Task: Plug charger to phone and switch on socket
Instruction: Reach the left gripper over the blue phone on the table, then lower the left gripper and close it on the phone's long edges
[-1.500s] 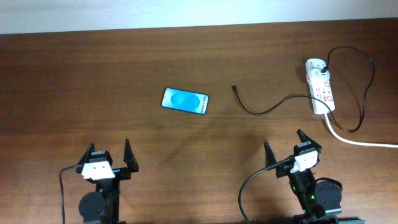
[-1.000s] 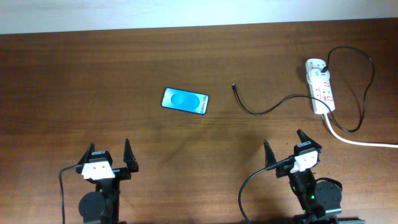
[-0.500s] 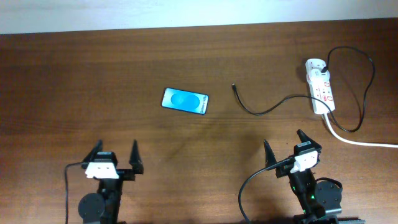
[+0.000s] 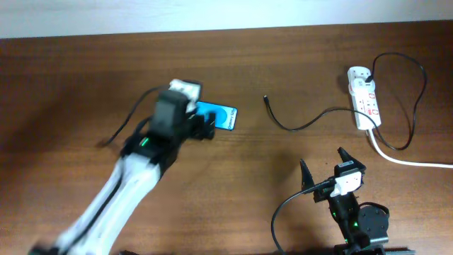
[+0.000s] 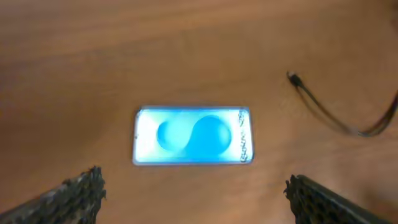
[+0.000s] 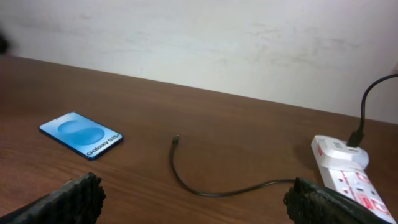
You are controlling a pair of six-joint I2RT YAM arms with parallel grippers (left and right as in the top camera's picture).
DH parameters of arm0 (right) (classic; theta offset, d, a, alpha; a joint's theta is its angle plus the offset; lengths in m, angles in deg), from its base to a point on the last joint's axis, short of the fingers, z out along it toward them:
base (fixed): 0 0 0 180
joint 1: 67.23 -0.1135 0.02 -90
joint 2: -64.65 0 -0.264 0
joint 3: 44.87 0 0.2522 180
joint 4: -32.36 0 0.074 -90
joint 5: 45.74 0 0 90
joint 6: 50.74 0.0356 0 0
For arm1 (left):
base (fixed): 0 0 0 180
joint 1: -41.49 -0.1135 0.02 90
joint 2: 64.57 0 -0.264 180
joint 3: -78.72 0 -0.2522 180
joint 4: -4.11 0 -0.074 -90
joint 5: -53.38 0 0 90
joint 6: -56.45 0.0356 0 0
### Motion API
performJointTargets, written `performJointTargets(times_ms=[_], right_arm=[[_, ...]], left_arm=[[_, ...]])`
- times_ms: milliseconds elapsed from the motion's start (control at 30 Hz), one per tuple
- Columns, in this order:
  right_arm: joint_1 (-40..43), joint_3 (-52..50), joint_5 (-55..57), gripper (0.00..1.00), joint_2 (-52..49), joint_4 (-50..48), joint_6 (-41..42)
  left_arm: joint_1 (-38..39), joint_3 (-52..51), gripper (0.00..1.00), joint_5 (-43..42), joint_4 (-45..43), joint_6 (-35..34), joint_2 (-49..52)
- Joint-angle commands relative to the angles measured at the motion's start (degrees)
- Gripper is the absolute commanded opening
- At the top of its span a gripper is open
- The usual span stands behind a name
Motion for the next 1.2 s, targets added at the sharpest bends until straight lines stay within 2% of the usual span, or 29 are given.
performJointTargets(times_ms=[0,100,267,300,333,367,400,433,533,667,700,900,1167], right_arm=[[0.31,-0.42,0.48,0.98,0.33,0.20,0.48],[0.31,-0.42,0.48,0.98,0.33,0.20,0.48],[0.31,-0.42,0.50,0.98,0.33,0.20,0.48],[0.31,-0.42,0.48,0.98,0.33,0.20,0.48],[0.31,-0.42,0.50,0.99,0.33,0.20,0.48],[0.31,-0.42,0.48,0.98,0.33,0.20,0.48],[0.31,-0.42,0.48,0.98,0.33,0.20,0.50],[0.31,-0.42,0.50,0.98,0.33,0.20,0.48],[0.31,-0.42,0.50,0.98,0.33,0.20,0.48],[0.31,-0.42,0.48,0.98,0.33,0.20,0.48],[0.31,-0.42,0.48,0.98,0.33,0.20,0.48],[0.31,-0.42,0.48,0.99,0.33,0.20,0.48],[0.31,-0.42,0.48,0.98,0.33,0.20,0.48]], left_arm=[[1.46,9.79,0.99,-9.05,-0.31,0.48,13.62],[1.49,9.84,0.99,-19.74,-2.97,0.48,18.43],[1.51,9.84,0.99,-21.24,-5.64,0.42,18.51],[1.51,9.86,0.99,-17.68,-5.46,-5.75,18.51],[1.51,10.45,0.99,-9.79,-3.06,-18.10,18.51],[1.51,11.08,0.99,-8.41,-2.10,-22.12,18.51],[1.51,14.03,0.99,-5.62,1.88,-31.69,18.69],[1.33,17.55,1.00,-1.90,6.10,-38.32,19.34],[1.18,29.31,1.00,1.16,18.25,-48.98,26.01],[1.07,50.05,0.99,0.48,34.56,-56.41,43.76],[1.07,51.74,0.99,-0.48,34.40,-57.64,46.31],[1.07,51.76,0.99,0.02,34.95,-69.96,51.54],[1.42,50.84,0.99,0.66,38.42,-75.56,53.44]])
